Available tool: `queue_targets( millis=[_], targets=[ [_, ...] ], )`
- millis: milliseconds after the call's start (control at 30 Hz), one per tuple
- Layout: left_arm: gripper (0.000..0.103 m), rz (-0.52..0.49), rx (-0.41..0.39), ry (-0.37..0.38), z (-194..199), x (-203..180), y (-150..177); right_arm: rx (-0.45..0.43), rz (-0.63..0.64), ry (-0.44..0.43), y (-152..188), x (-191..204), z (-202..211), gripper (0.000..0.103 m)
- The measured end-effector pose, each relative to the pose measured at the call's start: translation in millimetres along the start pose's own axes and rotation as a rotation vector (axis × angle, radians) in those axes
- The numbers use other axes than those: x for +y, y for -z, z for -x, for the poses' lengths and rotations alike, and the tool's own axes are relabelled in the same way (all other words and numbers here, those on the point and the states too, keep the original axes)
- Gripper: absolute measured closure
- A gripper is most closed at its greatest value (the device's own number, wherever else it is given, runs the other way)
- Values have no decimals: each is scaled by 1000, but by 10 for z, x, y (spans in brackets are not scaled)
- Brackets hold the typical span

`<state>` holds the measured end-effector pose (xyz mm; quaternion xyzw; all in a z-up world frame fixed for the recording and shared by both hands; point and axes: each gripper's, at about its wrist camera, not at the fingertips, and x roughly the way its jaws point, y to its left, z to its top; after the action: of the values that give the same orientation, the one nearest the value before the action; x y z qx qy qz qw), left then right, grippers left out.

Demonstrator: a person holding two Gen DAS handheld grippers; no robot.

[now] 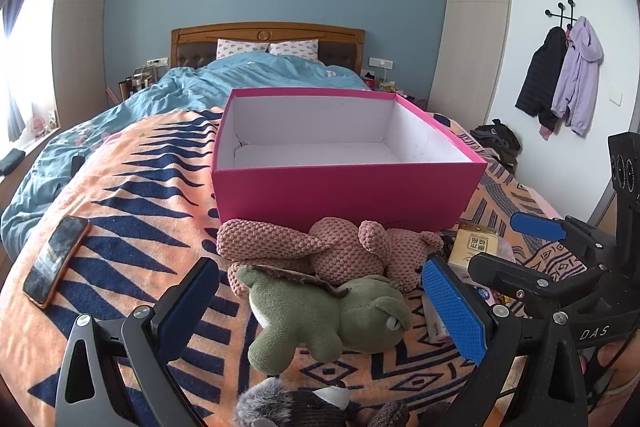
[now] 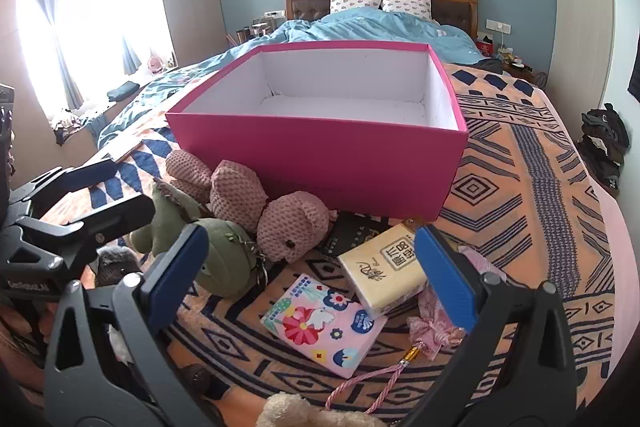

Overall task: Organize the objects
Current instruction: 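Reach the right gripper to the pink knitted bunny and grasp it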

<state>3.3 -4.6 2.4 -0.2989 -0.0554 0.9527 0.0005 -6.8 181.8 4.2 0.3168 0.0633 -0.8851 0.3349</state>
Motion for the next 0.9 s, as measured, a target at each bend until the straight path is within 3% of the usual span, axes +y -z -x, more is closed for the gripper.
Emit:
queue_targets(
  millis=[900],
  targets=[
    [0, 11, 8, -4, -51, 44, 18, 18, -8, -37, -3, -17, -54, 0]
  ],
)
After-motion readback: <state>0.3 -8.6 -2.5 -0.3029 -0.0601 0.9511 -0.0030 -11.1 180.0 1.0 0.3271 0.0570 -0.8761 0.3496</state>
